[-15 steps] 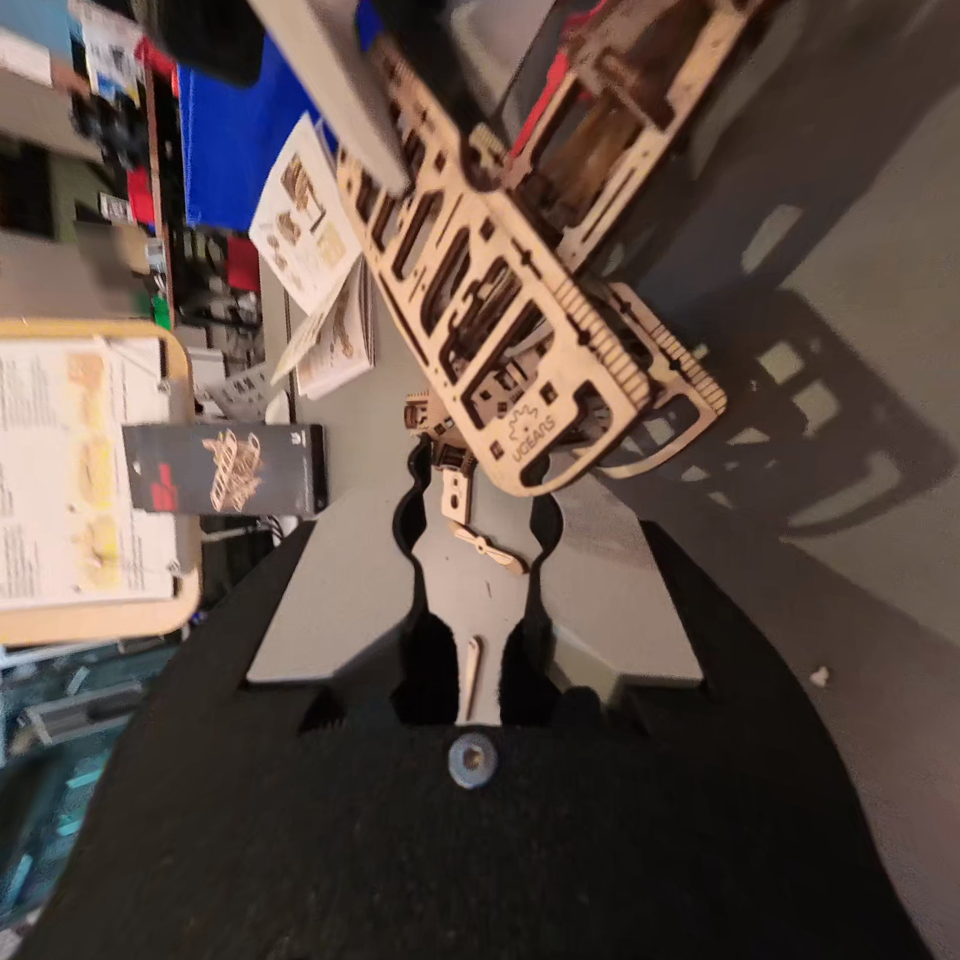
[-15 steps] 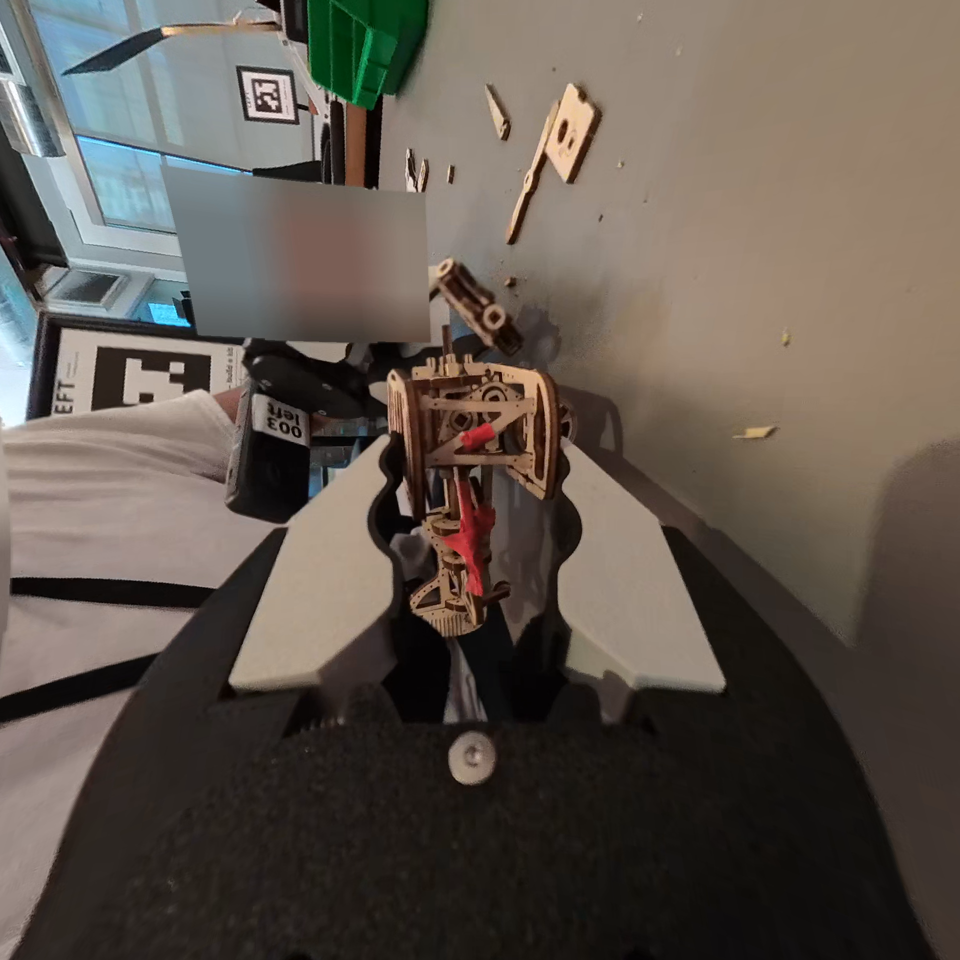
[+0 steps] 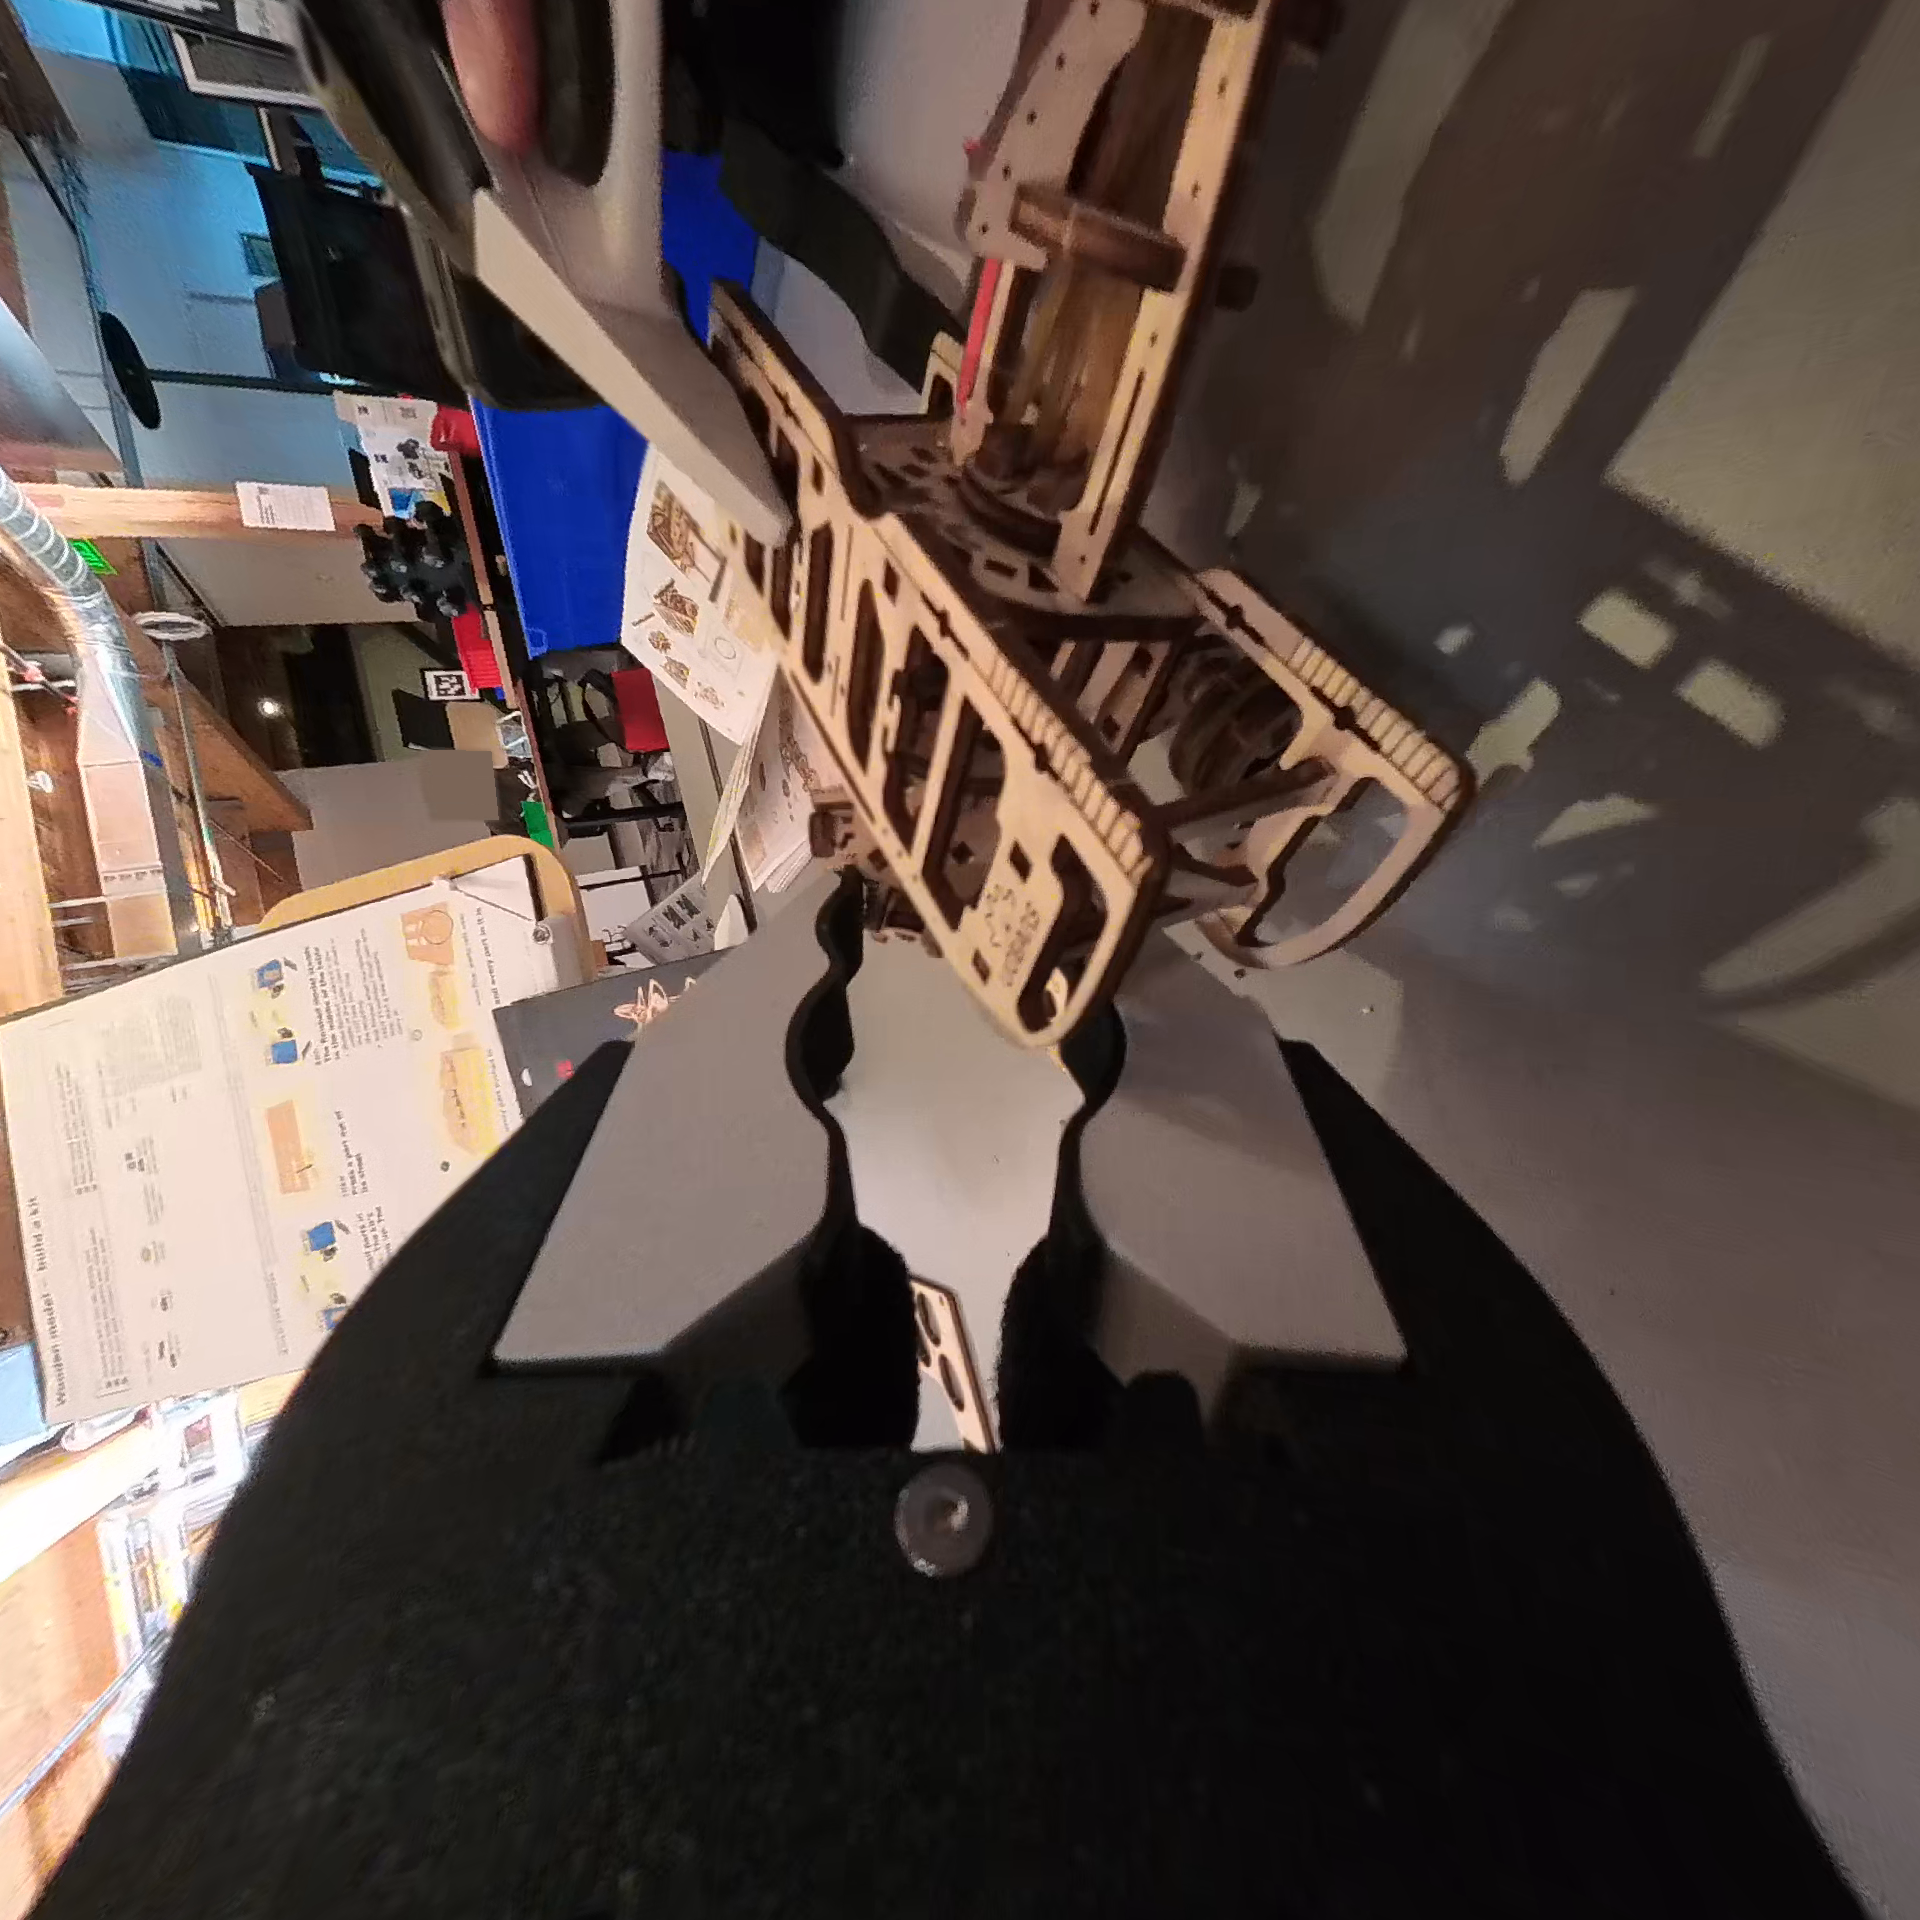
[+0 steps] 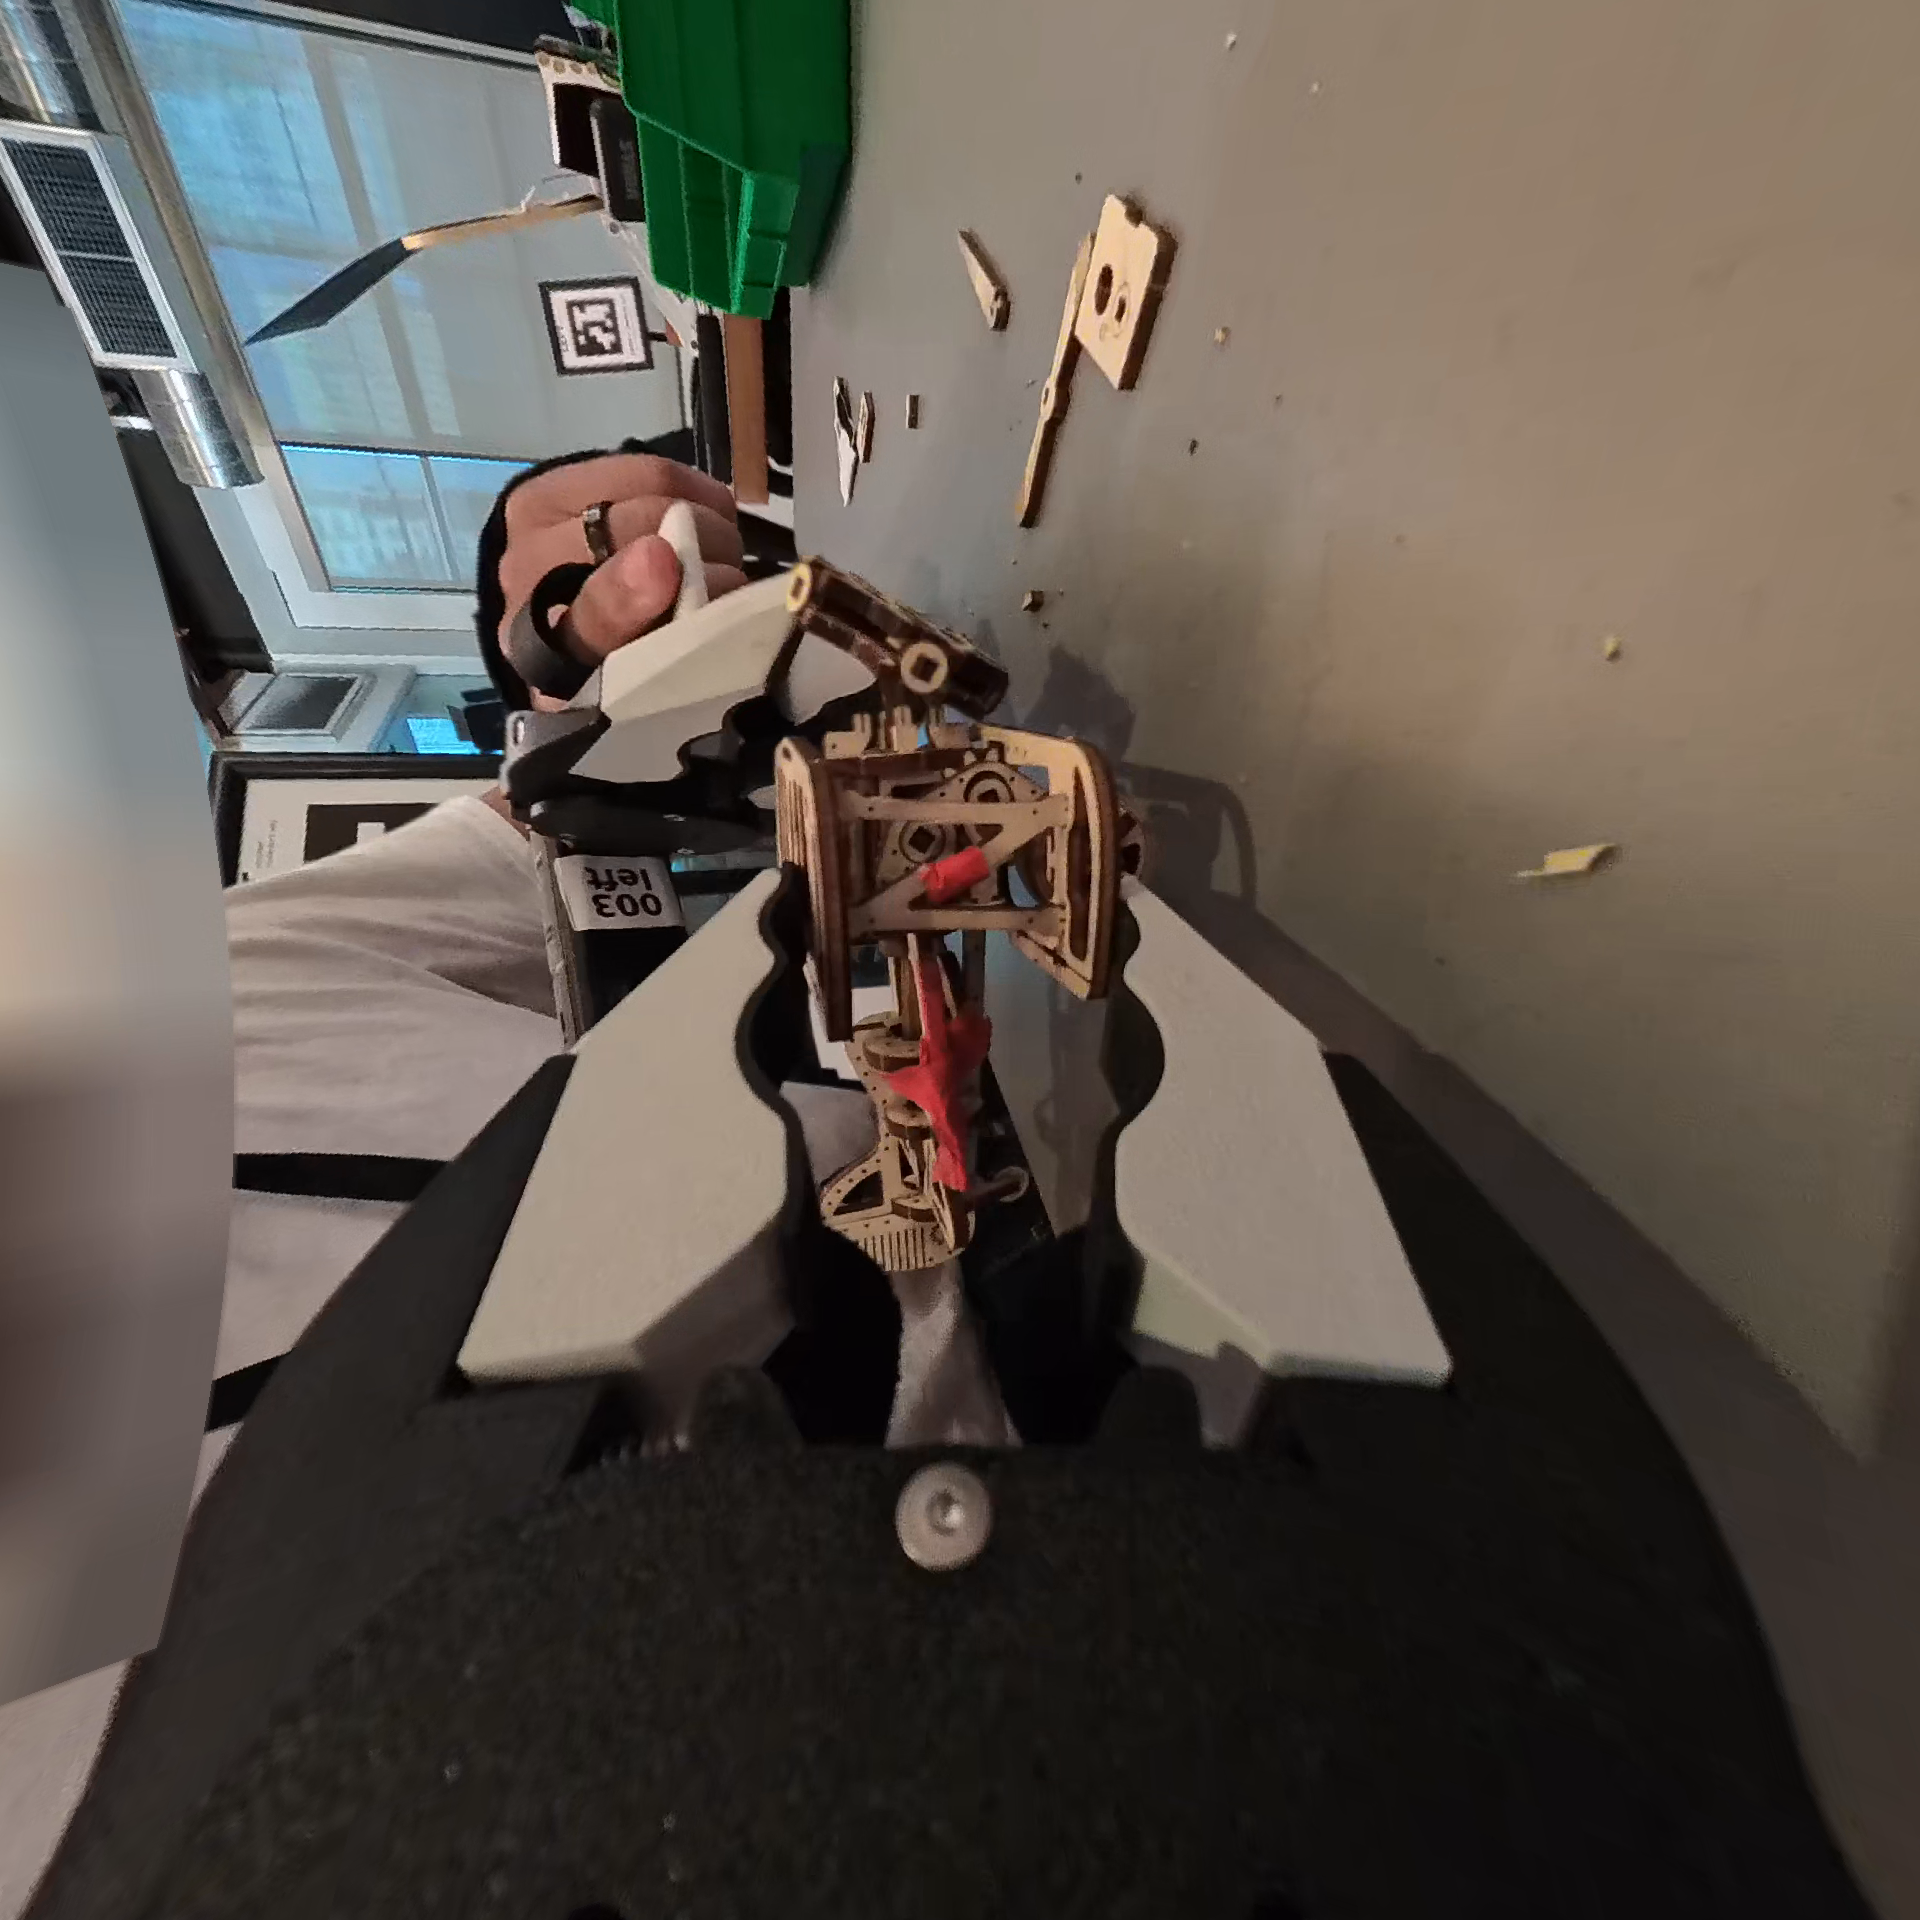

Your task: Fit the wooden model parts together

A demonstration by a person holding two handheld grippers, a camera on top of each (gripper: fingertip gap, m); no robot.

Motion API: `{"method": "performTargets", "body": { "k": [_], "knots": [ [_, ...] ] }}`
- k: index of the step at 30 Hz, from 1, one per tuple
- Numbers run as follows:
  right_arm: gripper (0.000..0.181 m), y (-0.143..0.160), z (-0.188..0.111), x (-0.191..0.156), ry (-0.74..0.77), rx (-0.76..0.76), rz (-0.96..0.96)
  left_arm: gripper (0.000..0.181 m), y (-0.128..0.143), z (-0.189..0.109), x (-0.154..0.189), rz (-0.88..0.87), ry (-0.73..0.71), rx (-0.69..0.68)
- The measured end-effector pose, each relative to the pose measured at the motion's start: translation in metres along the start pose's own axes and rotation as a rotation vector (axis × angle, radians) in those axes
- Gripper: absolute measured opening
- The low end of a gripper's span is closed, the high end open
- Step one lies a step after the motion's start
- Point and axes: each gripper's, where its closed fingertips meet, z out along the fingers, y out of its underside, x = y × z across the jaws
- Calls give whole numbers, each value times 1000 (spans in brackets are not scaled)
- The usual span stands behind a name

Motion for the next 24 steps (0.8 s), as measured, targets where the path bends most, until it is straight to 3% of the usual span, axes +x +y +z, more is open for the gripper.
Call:
{"method": "performTargets", "body": {
  "k": [10,17,24],
  "knots": [
    [53,-2,5,-1,0,50,32,33,3,-3,-1,192,-75,-17],
    [54,-7,6,-2,102,112,-5,32,6,-4,-1,369,-39,-11],
    [54,-6,7,1,66,151,39,34,2,-2,3,350,41,36]
  ]
}}
